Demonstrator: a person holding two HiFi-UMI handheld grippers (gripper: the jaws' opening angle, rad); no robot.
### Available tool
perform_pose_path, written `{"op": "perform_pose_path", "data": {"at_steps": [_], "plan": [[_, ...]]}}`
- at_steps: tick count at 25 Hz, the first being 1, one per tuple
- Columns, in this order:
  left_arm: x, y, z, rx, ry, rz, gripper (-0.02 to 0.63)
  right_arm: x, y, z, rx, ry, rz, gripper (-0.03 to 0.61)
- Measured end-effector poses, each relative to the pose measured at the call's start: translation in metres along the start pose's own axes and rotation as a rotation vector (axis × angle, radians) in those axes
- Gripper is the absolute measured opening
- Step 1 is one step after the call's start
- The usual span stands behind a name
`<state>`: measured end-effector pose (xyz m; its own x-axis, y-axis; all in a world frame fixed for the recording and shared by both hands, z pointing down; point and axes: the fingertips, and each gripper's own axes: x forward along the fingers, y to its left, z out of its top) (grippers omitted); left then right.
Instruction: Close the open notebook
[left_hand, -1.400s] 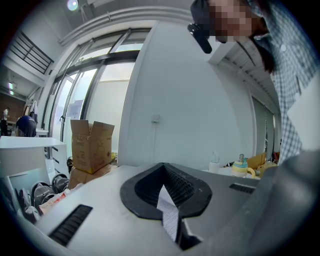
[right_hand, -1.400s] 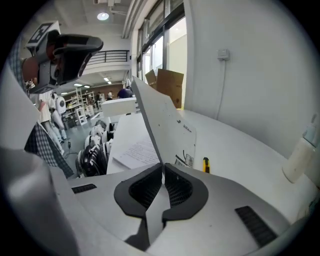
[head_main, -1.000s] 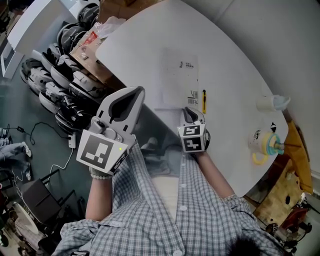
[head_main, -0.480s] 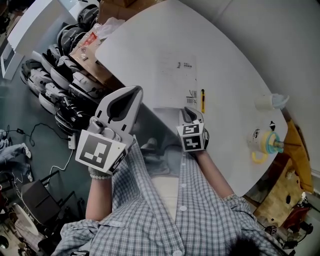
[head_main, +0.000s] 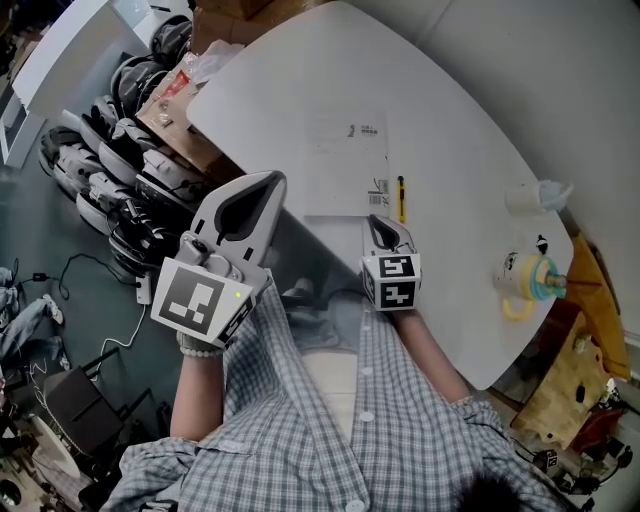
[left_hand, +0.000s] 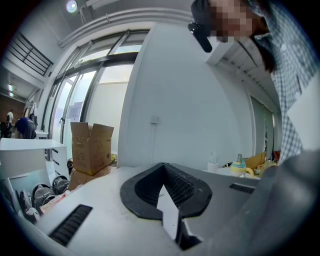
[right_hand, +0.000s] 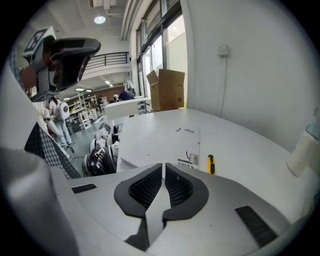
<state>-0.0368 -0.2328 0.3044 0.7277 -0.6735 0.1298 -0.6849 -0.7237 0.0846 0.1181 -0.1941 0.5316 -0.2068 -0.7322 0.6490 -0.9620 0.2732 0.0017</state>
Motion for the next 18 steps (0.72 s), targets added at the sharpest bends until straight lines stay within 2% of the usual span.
{"op": "perform_pose_path", "data": {"at_steps": [6, 18], "plan": [[0.003, -0.004, 0.003, 0.012, -0.003, -0.020, 0.006, -0.015, -0.009, 0.006, 0.058, -0.066, -0.016, 0.032], [0.000, -0.002, 0.005, 0.019, -0.015, -0.027, 0.006, -0.028, -0.013, -0.009, 0.175, -0.065, -0.034, 0.025]]}}
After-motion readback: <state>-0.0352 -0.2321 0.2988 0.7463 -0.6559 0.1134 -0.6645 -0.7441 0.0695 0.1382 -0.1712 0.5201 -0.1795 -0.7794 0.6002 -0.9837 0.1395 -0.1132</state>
